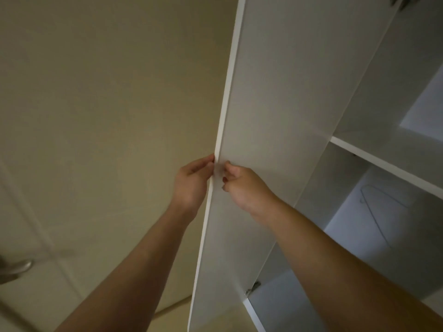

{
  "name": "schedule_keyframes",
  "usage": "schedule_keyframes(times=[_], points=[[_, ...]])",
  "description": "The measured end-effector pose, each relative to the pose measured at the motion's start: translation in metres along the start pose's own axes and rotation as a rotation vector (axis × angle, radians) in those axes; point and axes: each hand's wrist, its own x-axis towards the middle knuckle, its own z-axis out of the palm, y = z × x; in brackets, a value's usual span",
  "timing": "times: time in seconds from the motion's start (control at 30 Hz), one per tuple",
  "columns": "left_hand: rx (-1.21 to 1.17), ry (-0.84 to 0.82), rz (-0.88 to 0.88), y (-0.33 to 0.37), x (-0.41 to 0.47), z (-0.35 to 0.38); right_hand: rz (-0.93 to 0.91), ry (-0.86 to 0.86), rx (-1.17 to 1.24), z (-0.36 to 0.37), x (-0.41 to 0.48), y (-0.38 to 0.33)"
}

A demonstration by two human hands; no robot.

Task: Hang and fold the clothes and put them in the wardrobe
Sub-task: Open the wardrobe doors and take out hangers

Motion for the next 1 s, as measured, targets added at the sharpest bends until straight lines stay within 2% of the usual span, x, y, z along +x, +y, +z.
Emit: schedule_keyframes(times=[0.3,0.43,0.5,0.57,0.7,1.0], points=[[0.06,0.028,-0.014,-0.008,0.001,-0.001,0.03,-0.049,0.124,0.005,0.017,-0.002],[0.176,0.176,0.138,0.001,-0.017,0.008,0.041,-0.048,0.211,-0.003,0.013,0.008],[0.186,0.181,0.207,0.003,-0.026,0.019,0.057,-0.002,0.252,-0.01,0.007,0.016],[0.194,0.109,0.222,0.002,-0.033,0.036,0.07,0.067,0.276,-0.022,-0.001,0.028],[0.164,-0.089,0.123,-0.019,-0.035,0.086,0.132,0.212,0.246,-0.059,-0.027,0.064],[0.083,-0.563,-0.124,-0.09,-0.053,0.241,0.479,0.715,0.149,-0.166,-0.119,0.166]])
